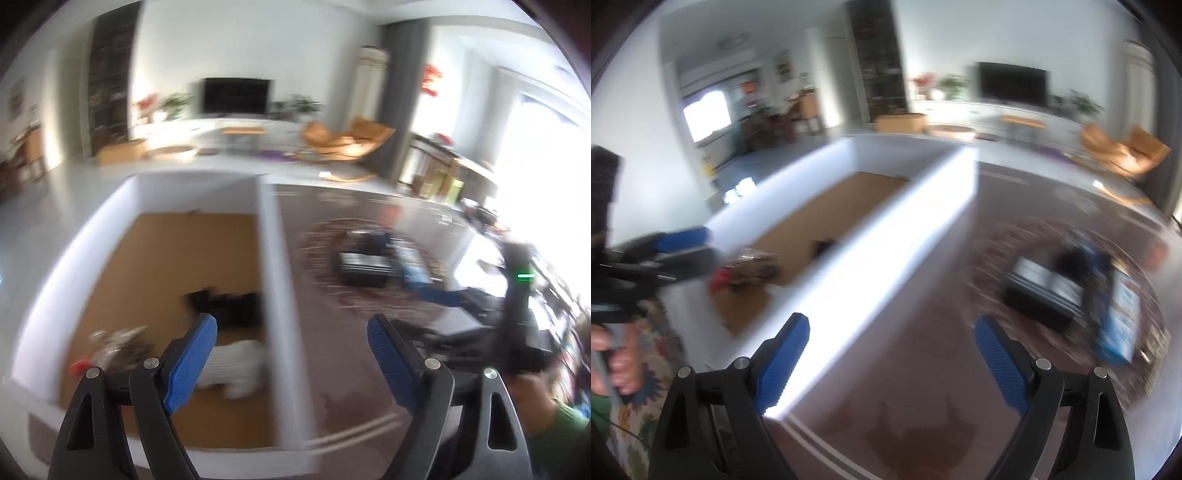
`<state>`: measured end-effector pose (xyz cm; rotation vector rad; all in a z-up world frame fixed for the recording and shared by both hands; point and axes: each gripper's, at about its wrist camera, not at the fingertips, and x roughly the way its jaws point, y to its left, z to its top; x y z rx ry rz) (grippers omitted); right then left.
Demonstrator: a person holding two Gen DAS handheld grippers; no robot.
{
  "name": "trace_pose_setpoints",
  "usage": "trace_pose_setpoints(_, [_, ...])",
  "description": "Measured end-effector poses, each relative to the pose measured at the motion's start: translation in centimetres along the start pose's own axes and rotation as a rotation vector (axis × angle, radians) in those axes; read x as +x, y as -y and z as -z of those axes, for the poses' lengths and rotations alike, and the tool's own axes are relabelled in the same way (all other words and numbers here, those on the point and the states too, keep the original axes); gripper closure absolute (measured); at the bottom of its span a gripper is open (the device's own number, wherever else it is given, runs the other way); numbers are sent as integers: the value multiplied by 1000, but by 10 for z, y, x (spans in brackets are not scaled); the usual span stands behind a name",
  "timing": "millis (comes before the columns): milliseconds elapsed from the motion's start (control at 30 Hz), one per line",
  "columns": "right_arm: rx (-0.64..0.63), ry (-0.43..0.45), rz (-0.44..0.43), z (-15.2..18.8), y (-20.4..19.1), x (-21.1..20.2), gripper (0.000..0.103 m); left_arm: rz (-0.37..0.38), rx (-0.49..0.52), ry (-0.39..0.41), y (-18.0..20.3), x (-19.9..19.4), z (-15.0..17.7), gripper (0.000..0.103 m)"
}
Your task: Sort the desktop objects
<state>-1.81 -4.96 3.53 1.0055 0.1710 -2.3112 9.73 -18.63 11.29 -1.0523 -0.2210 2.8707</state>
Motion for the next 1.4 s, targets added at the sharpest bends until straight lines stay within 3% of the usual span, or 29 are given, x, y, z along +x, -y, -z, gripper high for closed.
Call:
trace_pose_setpoints(133, [128,-75,237,45,81,-8,11,142,112,-69,77,30,7,9])
trace_pose_setpoints(200, [177,-116,294,61,111,-8,11,135,145,-117,99,56,16,9])
trace_pose_setpoints(300, [224,-174,353,81,143,-1,11,64,162,-190,115,120,32,9])
trace_pose_setpoints(433, [239,-165,368,84,157,1,9,7,92,-250,107,182,46,9])
trace_pose_setpoints(533, [232,-153,368,79,161,3,8,-43,95,-240,106,206,45,9])
trace_pose_setpoints(633, [251,-137,375,80,171,8,0,-68,103,-249,111,225,42,9])
trace_pose_setpoints(733, [256,-131,386,88,166,6,0,-96,99,-253,110,240,39,9])
trace_pose_setpoints(833, [257,-130,387,89,167,6,0,-118,113,-245,109,248,38,8])
trace_pose_setpoints(900, [258,-129,388,89,167,6,0,-128,110,-251,109,245,39,0])
trace_pose_setpoints(1400, [260,-129,391,89,168,7,0,-133,96,-245,110,245,41,0])
